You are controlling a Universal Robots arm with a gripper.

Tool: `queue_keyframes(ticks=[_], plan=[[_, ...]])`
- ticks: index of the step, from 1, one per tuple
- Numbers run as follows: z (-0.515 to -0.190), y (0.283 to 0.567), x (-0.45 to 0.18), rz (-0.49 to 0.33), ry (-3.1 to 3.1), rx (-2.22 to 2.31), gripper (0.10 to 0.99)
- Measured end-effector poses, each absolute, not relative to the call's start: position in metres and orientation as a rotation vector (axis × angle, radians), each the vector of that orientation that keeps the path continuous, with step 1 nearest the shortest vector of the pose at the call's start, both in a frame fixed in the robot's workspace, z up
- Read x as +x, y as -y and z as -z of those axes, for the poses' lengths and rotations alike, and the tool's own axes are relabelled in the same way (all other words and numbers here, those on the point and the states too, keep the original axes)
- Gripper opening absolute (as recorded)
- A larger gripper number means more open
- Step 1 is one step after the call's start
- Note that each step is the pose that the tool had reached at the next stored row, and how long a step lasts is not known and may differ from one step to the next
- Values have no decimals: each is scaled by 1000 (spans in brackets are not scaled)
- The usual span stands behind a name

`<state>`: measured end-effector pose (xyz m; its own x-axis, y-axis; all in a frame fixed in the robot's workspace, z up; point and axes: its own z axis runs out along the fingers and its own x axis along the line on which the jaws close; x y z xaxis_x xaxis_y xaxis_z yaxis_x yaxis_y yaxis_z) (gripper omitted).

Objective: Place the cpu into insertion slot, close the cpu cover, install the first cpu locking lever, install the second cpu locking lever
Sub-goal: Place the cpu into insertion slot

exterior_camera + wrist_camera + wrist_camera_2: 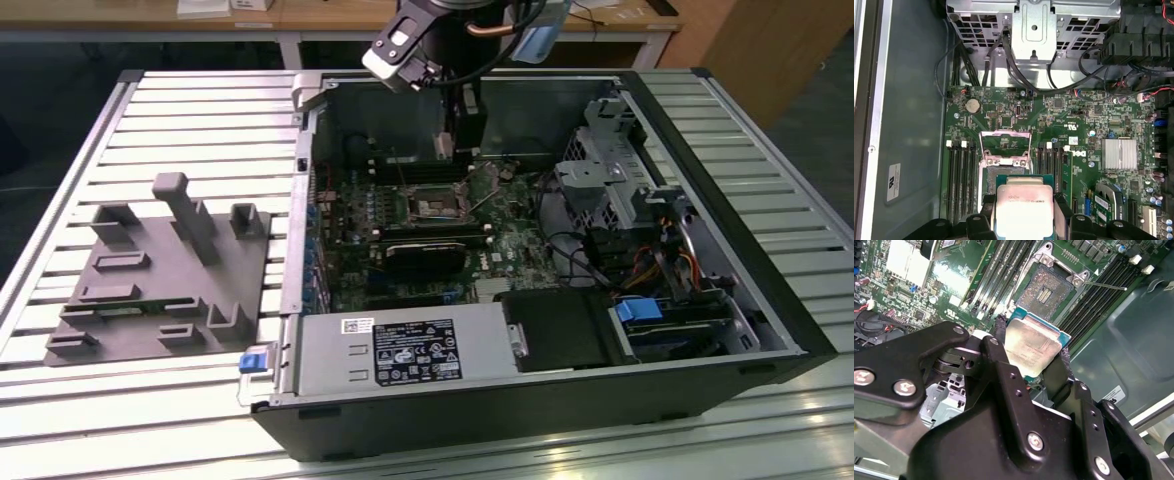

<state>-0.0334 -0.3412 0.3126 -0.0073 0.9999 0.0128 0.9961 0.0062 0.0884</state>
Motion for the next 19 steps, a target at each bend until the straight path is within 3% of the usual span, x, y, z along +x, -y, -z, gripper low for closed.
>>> queue_keyframes(ticks=[19], plan=[[-307,341,-33,-110,-2189,2175,545]])
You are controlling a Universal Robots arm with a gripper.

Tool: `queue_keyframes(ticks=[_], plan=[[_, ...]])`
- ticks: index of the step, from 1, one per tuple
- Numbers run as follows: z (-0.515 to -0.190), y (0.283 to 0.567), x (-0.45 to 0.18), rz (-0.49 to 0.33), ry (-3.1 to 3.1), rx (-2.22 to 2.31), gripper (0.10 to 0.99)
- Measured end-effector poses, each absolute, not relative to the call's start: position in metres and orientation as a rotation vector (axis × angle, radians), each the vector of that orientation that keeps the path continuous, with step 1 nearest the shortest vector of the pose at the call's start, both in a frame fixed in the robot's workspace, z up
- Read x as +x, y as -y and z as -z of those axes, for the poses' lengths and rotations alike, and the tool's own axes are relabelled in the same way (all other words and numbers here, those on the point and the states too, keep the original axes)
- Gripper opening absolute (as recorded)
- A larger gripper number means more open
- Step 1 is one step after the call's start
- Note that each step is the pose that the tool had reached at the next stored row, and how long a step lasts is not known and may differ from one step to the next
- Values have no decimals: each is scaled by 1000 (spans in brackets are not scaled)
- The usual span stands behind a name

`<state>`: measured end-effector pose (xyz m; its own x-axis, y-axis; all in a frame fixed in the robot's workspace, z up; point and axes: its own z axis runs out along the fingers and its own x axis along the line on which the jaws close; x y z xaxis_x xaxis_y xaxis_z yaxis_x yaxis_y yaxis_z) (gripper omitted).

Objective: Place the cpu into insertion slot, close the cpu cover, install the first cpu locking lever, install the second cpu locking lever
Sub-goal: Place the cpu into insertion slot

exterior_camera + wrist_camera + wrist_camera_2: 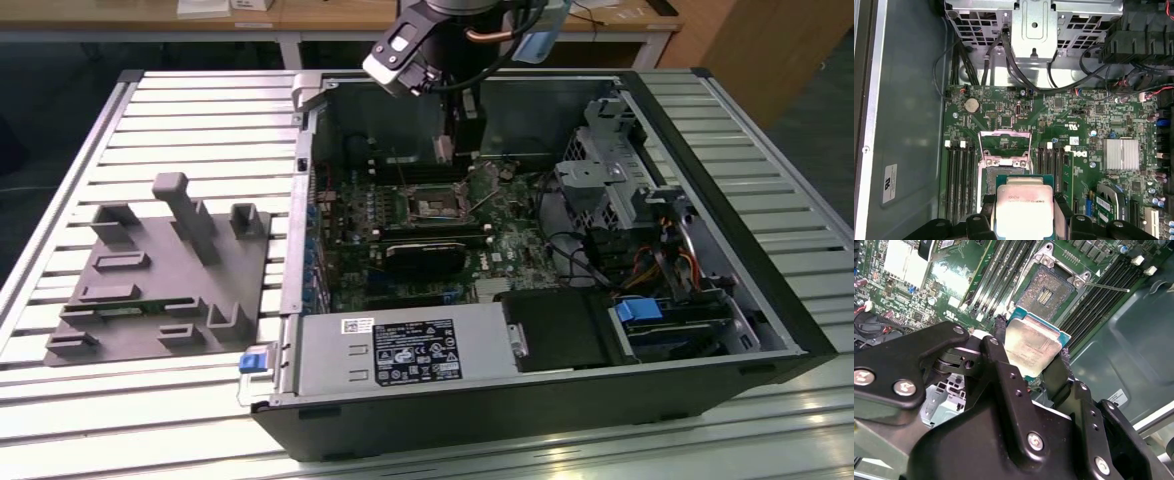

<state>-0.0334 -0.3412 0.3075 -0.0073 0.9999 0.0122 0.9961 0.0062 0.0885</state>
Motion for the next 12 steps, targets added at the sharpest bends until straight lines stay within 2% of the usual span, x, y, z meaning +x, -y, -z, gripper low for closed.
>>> queue_keyframes(ticks=[12], plan=[[-304,341,-33,-110,-2189,2175,545]])
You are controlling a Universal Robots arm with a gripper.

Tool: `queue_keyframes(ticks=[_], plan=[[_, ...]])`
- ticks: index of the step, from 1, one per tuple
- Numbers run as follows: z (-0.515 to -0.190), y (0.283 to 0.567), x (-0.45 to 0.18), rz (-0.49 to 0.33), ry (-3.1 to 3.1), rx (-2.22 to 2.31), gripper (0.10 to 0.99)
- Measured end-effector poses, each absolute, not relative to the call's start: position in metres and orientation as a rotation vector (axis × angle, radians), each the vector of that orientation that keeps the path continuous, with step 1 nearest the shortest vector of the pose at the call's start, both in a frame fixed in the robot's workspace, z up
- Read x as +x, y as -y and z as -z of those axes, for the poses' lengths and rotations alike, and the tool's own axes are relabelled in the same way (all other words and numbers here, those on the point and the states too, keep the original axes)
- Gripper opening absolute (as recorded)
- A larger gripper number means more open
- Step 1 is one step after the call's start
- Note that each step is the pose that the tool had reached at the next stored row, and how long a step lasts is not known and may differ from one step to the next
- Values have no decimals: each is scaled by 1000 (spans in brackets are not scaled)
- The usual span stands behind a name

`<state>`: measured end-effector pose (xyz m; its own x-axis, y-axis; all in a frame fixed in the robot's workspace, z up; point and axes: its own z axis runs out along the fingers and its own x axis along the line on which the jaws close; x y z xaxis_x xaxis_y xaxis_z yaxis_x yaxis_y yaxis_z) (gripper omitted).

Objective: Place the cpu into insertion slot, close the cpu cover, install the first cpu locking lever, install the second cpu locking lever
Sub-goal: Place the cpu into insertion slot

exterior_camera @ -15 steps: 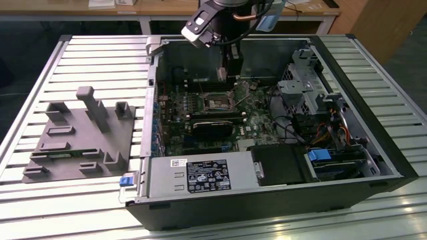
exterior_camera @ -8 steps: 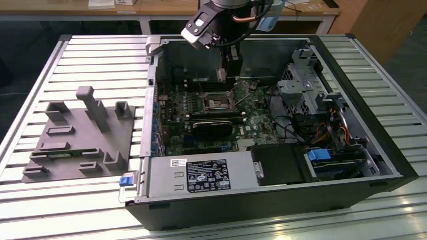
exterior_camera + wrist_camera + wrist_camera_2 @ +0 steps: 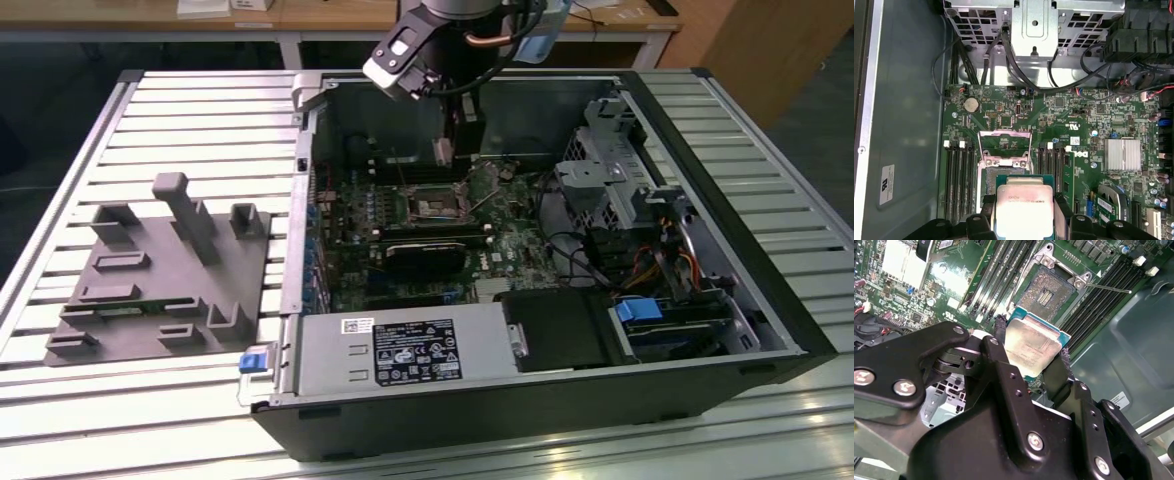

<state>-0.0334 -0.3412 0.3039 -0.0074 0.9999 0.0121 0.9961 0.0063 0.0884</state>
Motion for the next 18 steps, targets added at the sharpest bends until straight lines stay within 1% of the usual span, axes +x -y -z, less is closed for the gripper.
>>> queue_keyframes(ticks=[18], plan=[[-296,341,-33,-110,-2189,2175,545]])
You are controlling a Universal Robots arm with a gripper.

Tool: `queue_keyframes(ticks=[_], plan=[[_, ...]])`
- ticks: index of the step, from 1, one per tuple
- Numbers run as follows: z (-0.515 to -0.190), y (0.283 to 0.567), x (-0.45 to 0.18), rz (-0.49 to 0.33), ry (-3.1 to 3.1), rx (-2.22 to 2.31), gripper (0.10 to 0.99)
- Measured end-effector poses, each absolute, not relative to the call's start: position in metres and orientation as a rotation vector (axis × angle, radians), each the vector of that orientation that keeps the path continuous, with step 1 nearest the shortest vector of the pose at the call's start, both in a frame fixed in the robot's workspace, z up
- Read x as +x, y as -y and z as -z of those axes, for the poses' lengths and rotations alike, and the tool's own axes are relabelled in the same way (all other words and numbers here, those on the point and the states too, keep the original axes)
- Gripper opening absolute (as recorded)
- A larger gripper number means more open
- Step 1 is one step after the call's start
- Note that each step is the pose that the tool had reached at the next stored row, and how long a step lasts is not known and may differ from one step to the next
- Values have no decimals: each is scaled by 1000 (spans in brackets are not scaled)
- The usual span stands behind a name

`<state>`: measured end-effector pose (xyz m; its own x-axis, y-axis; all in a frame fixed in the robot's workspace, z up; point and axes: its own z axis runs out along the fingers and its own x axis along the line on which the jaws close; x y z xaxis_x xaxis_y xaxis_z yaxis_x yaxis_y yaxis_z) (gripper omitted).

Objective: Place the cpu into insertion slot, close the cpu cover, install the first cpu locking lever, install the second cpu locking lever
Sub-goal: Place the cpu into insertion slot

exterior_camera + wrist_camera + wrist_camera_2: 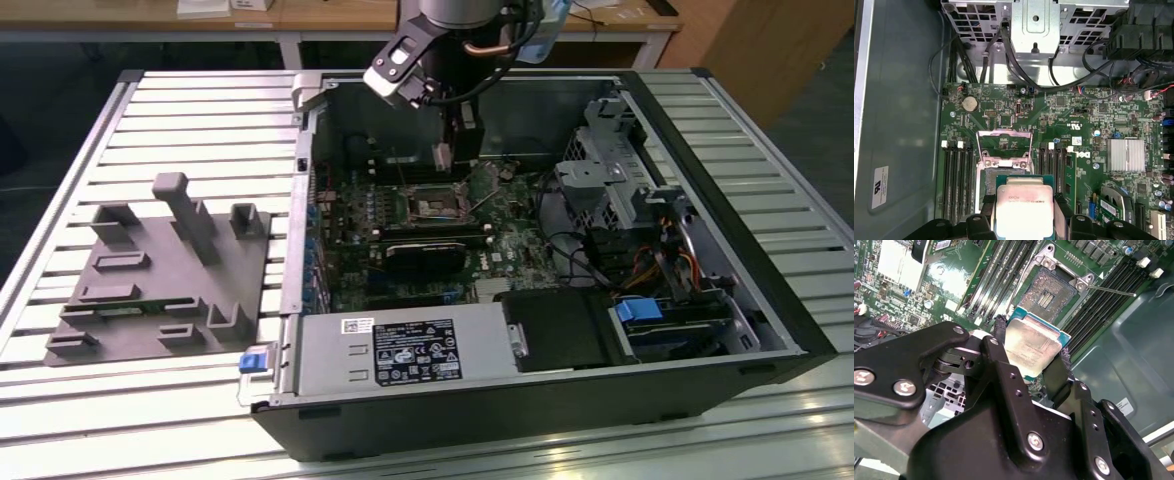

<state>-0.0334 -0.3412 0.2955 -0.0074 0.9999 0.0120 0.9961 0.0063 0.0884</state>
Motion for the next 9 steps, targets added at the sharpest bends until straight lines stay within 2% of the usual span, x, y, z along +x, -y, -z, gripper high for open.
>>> queue_keyframes(ticks=[9], plan=[[-293,341,-33,-110,-2189,2175,545]])
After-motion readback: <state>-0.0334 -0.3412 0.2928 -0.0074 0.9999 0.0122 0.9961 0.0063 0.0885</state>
